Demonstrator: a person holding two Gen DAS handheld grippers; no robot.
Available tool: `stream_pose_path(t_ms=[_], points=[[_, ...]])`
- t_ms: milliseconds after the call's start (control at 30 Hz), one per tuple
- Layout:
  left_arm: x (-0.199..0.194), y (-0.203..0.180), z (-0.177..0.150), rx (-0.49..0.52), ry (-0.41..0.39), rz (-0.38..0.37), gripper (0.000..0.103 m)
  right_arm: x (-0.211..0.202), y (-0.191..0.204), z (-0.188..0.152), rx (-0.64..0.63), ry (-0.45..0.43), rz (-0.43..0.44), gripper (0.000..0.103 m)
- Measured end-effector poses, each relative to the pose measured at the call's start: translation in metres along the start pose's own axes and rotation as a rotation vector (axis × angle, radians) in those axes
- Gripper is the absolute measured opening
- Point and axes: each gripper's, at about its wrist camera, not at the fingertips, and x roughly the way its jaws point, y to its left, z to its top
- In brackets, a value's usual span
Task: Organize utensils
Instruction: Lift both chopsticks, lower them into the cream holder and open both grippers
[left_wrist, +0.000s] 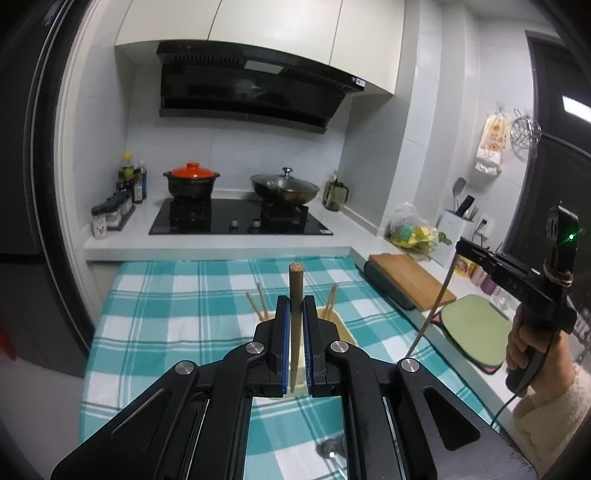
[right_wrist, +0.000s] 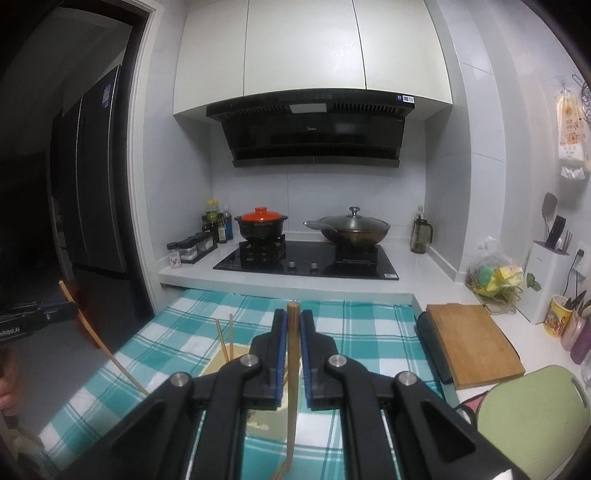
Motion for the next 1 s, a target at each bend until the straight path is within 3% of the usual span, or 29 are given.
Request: stream_pose_path(t_ms=[200, 400, 533, 767, 800, 833, 867, 900, 933, 1000], points=[[0.034, -0.003, 0.039, 0.014, -0.031, 0.013, 0.005, 0.031, 0.002, 0.047, 0.020, -0.054, 0.018, 0.007], [0.096, 0.001, 0.043, 0.003, 0.033, 0.020, 0.005, 0.075, 0.011, 0.056, 0.022, -0.061, 0.061, 0.007], [0.141, 0.005, 0.031, -0.002, 0.122, 0.009, 0.005, 0.116, 0.017, 0.041, 0.018, 0.003, 0.093, 0.007], [0.214, 0.011, -0.002, -0.030, 0.292, 0.002, 0.007, 0.202, 0.018, -0.006, 0.089, 0.209, 0.182, 0.008], [0.222, 0.013, -0.007, -0.034, 0.315, 0.010, 0.014, 0.216, 0.018, -0.013, 0.102, 0.244, 0.188, 0.008], [0.228, 0.014, -0.009, -0.039, 0.334, 0.022, 0.033, 0.228, 0.018, -0.020, 0.114, 0.280, 0.191, 0.010], [0.229, 0.017, -0.010, -0.047, 0.343, 0.037, 0.044, 0.240, 0.017, -0.026, 0.131, 0.323, 0.188, 0.024], [0.226, 0.020, -0.011, -0.057, 0.336, 0.047, 0.061, 0.250, 0.014, -0.029, 0.154, 0.357, 0.178, 0.044], [0.218, 0.023, -0.010, -0.061, 0.318, 0.052, 0.070, 0.254, 0.011, -0.029, 0.174, 0.366, 0.173, 0.049], [0.203, 0.028, -0.006, -0.051, 0.299, 0.069, 0.079, 0.247, 0.008, -0.022, 0.189, 0.335, 0.170, 0.049]])
